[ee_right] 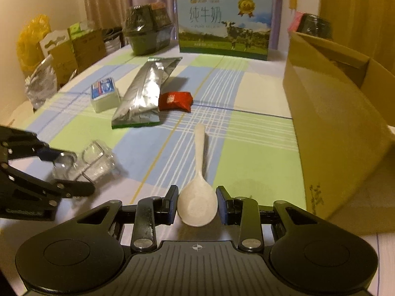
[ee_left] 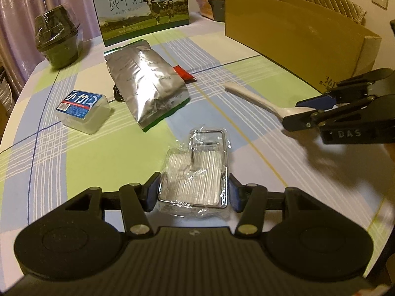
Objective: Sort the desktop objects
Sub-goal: 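Carry the wire rack and the spoon up over the cardboard box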
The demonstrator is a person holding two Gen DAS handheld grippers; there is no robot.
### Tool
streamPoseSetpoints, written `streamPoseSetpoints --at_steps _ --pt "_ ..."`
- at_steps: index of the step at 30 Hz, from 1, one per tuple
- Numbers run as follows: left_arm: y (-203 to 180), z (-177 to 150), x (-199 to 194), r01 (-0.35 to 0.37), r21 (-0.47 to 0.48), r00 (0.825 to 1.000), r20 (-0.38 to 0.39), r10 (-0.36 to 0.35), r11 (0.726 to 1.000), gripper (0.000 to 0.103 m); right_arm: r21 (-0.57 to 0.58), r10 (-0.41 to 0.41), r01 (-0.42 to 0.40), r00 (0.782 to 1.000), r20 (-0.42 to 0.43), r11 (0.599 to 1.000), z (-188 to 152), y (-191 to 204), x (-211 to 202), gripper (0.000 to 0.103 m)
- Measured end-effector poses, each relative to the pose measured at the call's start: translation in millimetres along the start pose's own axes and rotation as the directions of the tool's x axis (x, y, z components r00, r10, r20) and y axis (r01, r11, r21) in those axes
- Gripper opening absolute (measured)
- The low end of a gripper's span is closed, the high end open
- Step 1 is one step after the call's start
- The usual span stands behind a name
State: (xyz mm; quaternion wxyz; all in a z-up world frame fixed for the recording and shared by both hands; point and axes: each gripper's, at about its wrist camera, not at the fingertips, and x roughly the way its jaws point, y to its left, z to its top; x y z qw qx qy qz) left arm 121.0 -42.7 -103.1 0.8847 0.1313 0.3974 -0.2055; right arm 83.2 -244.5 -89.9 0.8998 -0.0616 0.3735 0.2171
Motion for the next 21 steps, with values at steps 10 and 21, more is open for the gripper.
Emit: streamPoseSetpoints --at_steps 10,21 --pt "-15 9 -27 -0.032 -0.015 0.999 0.031 0.033 0.999 0.049 0.027 0.008 -0.01 0.998 0.068 1.0 5 5 -48 0.03" --pt "-36 34 -78 -0.039 -0.105 0.995 0.087 0.048 0.994 0.049 0.073 -0.012 -0.001 0.984 0.175 0.997 17 -8 -99 0.03"
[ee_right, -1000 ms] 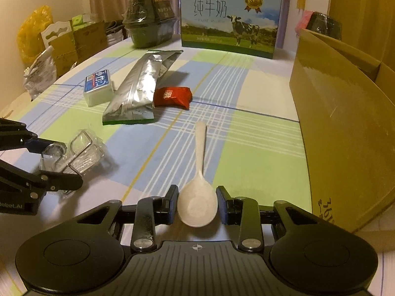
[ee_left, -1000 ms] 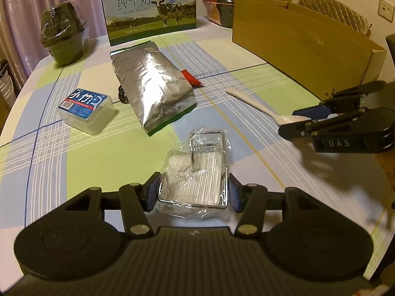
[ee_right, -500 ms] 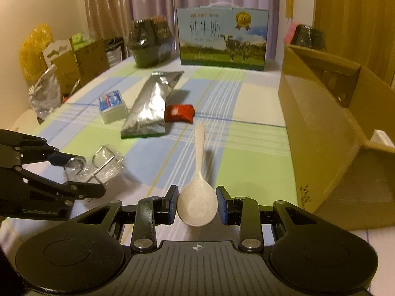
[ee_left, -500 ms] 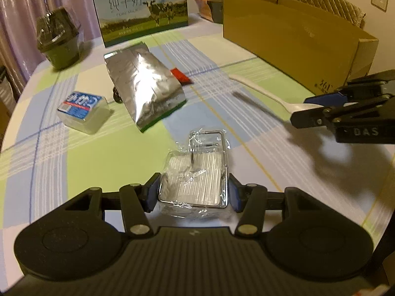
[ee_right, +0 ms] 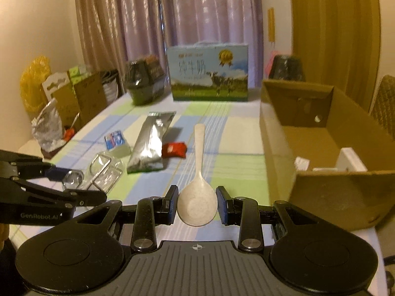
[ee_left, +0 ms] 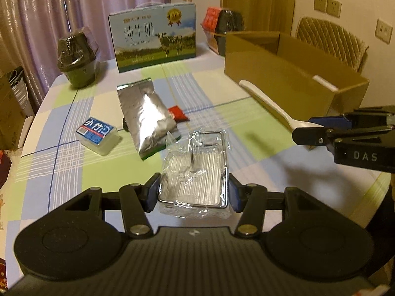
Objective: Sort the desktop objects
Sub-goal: 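Carry the wire rack and the spoon up over the cardboard box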
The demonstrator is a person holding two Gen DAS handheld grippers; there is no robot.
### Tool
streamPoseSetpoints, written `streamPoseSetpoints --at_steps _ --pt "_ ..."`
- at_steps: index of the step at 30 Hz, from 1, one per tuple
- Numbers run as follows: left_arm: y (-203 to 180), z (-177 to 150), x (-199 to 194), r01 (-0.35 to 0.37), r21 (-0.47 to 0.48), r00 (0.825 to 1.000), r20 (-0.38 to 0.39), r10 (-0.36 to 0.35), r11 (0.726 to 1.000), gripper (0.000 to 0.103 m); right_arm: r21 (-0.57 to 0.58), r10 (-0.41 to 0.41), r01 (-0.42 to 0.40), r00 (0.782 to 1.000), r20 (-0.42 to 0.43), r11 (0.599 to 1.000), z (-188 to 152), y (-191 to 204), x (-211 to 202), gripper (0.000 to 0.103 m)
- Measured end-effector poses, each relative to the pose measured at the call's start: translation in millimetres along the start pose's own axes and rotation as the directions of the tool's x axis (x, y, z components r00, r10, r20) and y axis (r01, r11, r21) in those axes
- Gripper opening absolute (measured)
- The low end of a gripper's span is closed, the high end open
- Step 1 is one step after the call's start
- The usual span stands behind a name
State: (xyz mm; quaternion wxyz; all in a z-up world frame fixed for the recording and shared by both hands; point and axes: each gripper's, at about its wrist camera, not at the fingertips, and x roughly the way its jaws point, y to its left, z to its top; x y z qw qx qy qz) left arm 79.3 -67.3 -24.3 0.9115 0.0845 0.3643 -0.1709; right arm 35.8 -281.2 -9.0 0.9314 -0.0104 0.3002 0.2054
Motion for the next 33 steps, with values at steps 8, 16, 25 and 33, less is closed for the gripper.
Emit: streamPoseSetpoints --at_steps 8,16,25,33 --pt "-28 14 -19 0.016 0.003 0.999 0.029 -0.016 1.0 0.049 0.022 -0.024 0.023 0.998 0.056 0.999 7 -15 -31 0.03" --pt "-54 26 -28 0.031 0.021 0.999 0.036 -0.032 0.999 0.049 0.058 -0.058 0.053 0.994 0.088 0.997 8 -35 -52 0.03" --pt "-73 37 -28 0.056 0.029 0.998 0.037 -0.057 0.998 0.049 0.085 -0.094 0.085 0.99 0.106 0.993 11 -54 -64 0.03" --pt "-90 54 -22 0.092 0.035 0.994 0.049 -0.094 0.995 0.049 0.1 -0.141 0.129 0.983 0.116 0.987 19 -82 -68 0.03"
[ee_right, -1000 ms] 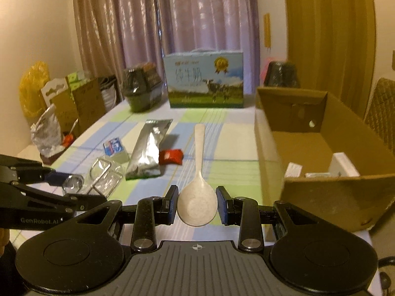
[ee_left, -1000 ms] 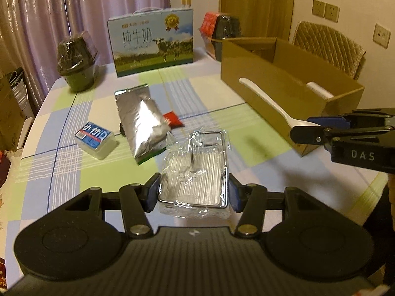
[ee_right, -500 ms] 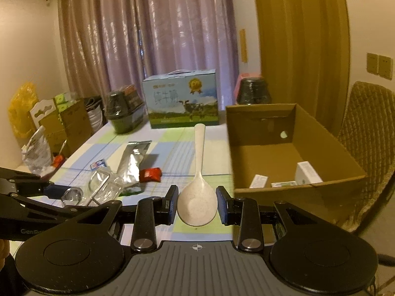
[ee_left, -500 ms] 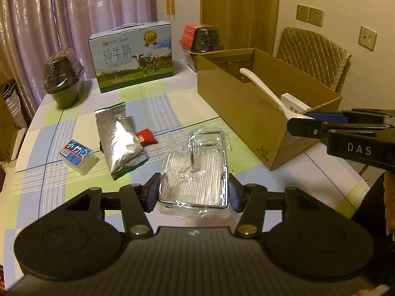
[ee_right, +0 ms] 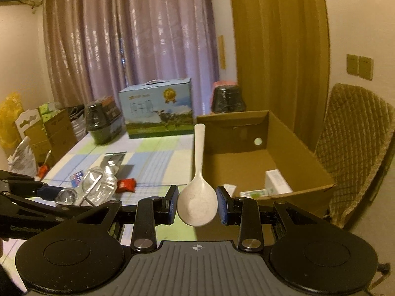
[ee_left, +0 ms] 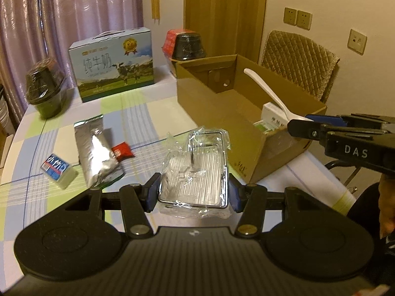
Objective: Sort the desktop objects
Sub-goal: 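Carry the wire rack and the spoon up over the cardboard box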
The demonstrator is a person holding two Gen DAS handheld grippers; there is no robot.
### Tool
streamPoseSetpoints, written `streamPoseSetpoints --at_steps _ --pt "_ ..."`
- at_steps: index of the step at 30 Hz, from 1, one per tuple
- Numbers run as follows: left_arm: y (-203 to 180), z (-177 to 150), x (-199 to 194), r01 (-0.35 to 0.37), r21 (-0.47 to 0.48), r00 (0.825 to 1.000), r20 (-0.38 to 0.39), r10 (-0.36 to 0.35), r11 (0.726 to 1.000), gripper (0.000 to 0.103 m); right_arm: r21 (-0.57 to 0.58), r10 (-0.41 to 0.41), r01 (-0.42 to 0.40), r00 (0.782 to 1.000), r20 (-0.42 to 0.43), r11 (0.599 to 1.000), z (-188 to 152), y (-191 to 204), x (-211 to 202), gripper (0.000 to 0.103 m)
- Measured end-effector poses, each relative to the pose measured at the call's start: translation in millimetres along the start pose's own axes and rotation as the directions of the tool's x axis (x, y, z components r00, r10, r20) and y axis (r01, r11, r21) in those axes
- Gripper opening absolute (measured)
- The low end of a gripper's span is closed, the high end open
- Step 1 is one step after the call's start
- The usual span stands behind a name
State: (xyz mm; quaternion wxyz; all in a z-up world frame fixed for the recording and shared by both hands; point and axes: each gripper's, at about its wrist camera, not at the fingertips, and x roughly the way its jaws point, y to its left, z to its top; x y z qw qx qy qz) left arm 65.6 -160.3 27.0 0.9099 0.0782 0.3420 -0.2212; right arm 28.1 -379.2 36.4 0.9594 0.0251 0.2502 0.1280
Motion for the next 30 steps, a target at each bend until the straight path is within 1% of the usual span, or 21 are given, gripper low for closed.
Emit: streamPoseSetpoints --at_steps 8,13,21,30 --pt "-21 27 13 0.049 0.004 0.999 0.012 -0.049 0.999 0.049 0.02 -0.04 0.04 0.999 0.025 0.999 14 -30 4 0.03" --pt "-40 48 25 0.075 0.023 0.997 0.032 -0.076 0.997 0.049 0.016 -0.053 0.053 0.998 0.036 0.998 21 -46 11 0.03" --pt "-63 81 52 0.109 0.018 0.993 0.047 -0.11 0.994 0.049 0.021 -0.063 0.063 0.997 0.032 0.998 29 -71 29 0.03" --pt "-79 106 86 0.123 -0.009 0.992 0.036 -0.123 0.992 0.05 0.019 -0.068 0.068 0.998 0.015 0.998 30 -92 53 0.03"
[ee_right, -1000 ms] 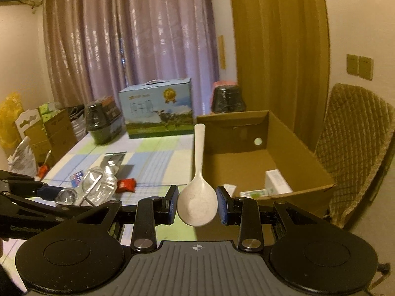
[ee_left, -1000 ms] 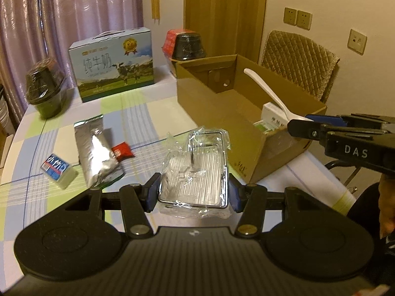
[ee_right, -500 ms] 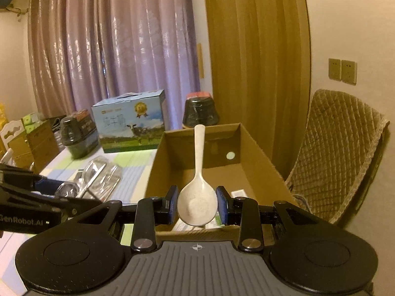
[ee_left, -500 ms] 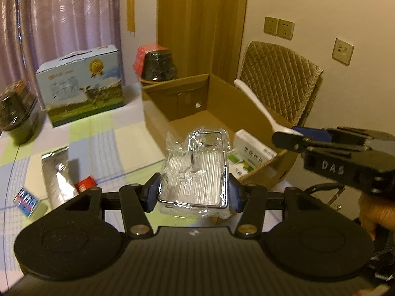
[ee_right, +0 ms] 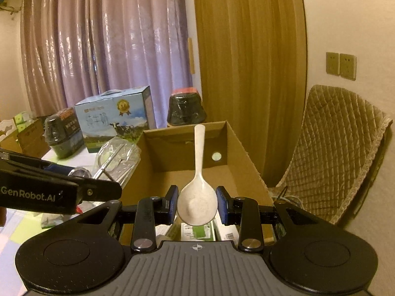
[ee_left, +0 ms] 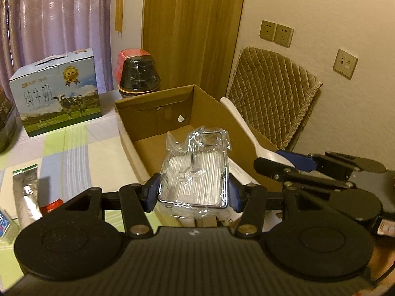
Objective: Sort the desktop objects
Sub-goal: 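Carry the wire rack and the spoon up over the cardboard box, then open the left tool to drop the rack while the right tool releases the spoon into the box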
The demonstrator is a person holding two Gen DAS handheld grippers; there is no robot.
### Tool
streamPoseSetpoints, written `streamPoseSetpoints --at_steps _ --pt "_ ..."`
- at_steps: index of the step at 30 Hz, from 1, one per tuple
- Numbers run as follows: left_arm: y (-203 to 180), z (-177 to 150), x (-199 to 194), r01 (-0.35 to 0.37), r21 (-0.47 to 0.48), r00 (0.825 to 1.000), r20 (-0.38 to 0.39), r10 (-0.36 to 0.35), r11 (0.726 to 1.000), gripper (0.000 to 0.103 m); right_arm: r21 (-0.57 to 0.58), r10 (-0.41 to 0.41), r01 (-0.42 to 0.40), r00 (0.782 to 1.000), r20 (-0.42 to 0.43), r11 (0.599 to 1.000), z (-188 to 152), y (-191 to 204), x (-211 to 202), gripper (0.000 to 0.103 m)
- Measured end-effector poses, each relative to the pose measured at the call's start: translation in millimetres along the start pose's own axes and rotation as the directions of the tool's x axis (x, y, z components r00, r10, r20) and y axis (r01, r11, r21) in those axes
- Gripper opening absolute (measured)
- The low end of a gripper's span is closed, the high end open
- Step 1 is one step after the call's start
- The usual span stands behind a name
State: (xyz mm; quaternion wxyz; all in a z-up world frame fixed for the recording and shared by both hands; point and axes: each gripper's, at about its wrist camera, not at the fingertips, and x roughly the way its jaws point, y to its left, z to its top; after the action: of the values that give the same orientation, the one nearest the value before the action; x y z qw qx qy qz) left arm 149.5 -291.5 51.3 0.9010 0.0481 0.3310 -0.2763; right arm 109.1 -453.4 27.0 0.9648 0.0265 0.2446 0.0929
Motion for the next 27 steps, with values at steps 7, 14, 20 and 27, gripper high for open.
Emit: streamPoseSetpoints --at_steps 7,14,20,27 --pt "-1 9 23 -0.003 -0.014 1.0 -0.021 0.003 1.0 0.05 0.003 0.006 -0.006 1.0 -0.011 1.0 -1 -7 16 0.03" --pt "3 10 37 0.003 -0.041 0.999 -0.038 -0.004 0.999 0.05 0.009 -0.001 0.001 1.0 -0.021 1.0 -3 -12 23 0.03" --pt "6 11 47 0.006 -0.058 0.999 -0.049 -0.009 0.998 0.05 0.017 -0.007 0.008 1.0 -0.03 1.0 -6 -17 27 0.03" --pt "10 13 61 -0.014 -0.057 0.997 -0.073 0.01 0.998 0.052 0.021 -0.006 0.007 0.999 -0.036 1.0 -7 -18 30 0.03"
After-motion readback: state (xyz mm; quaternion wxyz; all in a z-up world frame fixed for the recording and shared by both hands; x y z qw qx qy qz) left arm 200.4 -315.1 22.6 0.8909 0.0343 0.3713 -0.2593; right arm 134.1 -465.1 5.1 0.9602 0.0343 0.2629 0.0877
